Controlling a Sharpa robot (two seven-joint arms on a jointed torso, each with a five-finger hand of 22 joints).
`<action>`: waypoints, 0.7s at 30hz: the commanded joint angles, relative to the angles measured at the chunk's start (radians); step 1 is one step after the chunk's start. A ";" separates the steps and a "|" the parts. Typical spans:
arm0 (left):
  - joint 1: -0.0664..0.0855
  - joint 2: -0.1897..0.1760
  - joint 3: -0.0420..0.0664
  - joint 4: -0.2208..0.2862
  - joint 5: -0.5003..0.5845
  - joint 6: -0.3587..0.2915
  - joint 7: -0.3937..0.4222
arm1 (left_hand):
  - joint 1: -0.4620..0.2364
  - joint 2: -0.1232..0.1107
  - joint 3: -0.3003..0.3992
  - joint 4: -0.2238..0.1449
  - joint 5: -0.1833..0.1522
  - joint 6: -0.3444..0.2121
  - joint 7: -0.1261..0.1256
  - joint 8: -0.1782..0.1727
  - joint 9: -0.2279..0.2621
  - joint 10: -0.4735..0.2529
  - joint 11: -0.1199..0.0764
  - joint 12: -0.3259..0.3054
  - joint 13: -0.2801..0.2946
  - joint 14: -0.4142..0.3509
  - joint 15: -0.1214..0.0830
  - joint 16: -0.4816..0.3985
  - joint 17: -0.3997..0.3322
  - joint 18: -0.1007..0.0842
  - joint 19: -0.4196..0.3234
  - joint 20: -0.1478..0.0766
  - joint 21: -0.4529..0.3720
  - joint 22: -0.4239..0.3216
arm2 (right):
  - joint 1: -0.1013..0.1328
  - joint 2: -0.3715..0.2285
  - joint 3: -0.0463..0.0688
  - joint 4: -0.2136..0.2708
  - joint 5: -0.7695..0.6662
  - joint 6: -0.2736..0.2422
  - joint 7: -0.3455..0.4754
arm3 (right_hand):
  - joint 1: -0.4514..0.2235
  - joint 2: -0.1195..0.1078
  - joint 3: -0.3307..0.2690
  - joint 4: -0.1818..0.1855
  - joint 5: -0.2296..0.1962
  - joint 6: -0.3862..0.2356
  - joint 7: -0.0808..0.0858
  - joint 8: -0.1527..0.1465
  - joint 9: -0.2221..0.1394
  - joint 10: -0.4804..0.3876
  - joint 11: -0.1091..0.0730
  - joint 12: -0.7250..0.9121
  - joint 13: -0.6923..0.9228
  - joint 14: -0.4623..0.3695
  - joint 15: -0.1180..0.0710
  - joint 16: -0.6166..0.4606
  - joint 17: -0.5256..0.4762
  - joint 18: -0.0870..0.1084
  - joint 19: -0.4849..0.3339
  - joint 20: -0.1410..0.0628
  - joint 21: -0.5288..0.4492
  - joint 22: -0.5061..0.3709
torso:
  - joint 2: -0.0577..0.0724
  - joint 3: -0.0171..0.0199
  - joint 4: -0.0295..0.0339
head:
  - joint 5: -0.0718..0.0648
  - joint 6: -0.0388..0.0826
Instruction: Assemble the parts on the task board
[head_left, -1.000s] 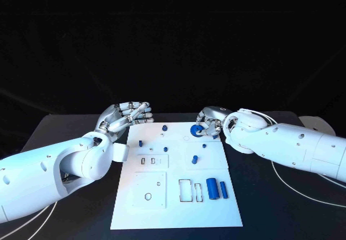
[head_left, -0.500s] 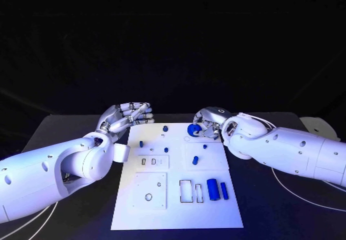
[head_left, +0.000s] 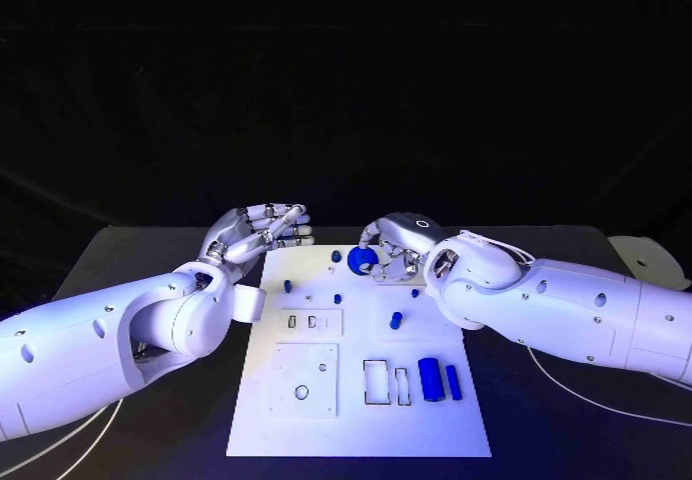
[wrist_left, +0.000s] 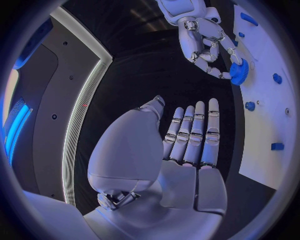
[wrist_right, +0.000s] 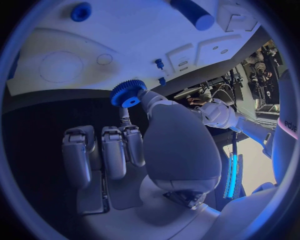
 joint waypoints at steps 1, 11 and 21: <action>0.001 0.005 0.001 0.002 0.003 0.008 0.006 | 0.004 0.003 0.004 0.001 0.002 0.003 0.032 -0.007 -0.002 0.002 0.004 -0.003 0.000 0.005 0.005 -0.006 0.001 0.015 0.008 0.000 -0.004 -0.001 | 0.001 0.021 0.000 -0.012 -0.043 -0.032 -0.002 | -0.010 0.000 0.004 0.002 0.006 0.030 -0.027 -0.002 0.008 0.028 -0.005 0.002 0.177 0.102 -0.007 0.006 0.253 -0.020 0.101 -0.008 0.007 0.257 | 0.001 -0.0010 0.0016 | 0.001 -0.001; 0.001 0.011 0.001 0.000 0.003 0.006 0.006 | 0.002 0.004 0.004 0.003 0.002 0.002 0.032 -0.008 -0.002 0.001 0.005 -0.004 0.000 0.005 0.005 -0.007 0.002 0.015 0.008 0.000 -0.005 -0.001 | -0.016 0.103 -0.004 -0.088 -0.055 -0.029 -0.002 | -0.009 -0.001 0.007 0.001 0.008 0.029 -0.027 -0.003 0.008 0.027 -0.005 0.000 0.176 0.102 -0.007 0.006 0.252 -0.020 0.101 -0.008 0.007 0.258 | 0.001 -0.0003 0.0020 | 0.016 -0.006; 0.001 0.015 0.001 -0.007 0.003 0.000 0.009 | -0.002 0.004 0.004 0.004 0.002 0.002 0.033 -0.009 -0.003 0.001 0.006 -0.006 0.000 0.002 0.006 -0.010 0.002 0.014 0.005 0.002 -0.008 -0.003 | -0.032 0.156 -0.011 -0.147 -0.060 -0.038 0.002 | -0.005 -0.003 0.015 -0.006 0.006 0.028 -0.027 -0.004 0.009 0.026 -0.005 -0.001 0.176 0.101 -0.007 0.005 0.249 -0.020 0.101 -0.008 0.006 0.257 | 0.001 -0.0009 0.0034 | 0.021 -0.008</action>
